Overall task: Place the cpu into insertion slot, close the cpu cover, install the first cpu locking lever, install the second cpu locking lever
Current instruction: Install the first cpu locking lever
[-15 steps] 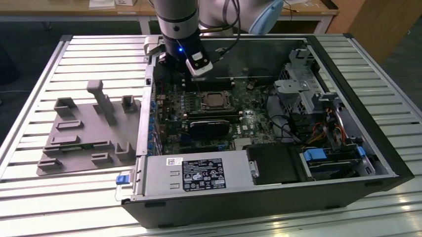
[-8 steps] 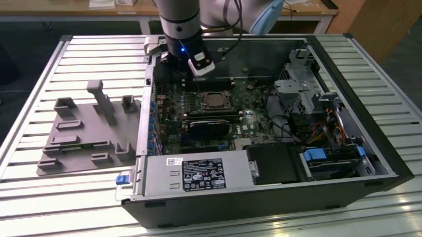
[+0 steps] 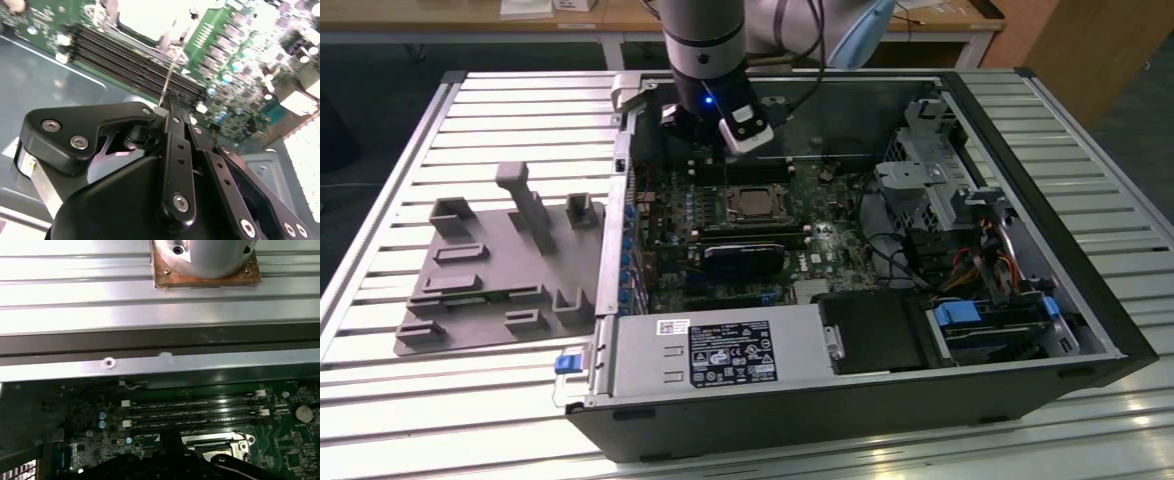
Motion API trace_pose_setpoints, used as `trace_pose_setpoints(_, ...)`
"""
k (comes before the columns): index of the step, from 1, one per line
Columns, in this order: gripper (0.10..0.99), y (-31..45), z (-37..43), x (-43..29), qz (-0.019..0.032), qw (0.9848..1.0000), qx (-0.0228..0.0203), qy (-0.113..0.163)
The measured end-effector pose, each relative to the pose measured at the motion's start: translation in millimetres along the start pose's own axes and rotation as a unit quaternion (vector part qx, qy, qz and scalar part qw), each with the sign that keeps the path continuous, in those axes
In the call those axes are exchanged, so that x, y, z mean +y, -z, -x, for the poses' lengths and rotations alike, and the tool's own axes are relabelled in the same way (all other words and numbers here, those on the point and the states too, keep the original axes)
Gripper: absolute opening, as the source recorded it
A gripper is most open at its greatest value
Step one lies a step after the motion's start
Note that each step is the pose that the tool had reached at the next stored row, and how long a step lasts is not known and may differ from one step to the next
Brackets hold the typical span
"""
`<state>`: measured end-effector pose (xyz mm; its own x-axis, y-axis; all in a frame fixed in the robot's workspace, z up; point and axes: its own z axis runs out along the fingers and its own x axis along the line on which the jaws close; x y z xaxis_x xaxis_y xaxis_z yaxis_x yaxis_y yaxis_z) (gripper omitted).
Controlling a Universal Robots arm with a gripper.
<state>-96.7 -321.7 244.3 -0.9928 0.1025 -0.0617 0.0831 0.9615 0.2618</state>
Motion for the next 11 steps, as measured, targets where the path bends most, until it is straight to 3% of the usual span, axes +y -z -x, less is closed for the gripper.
trace_pose_setpoints(5, 0.102, -1.4, 15.8, 1.3, 0.0000, 1.0000, 0.0001, 0.000)
trace_pose_setpoints(11, 0.102, -1.5, 16.8, 1.4, 0.0001, 1.0000, -0.0011, 0.000)
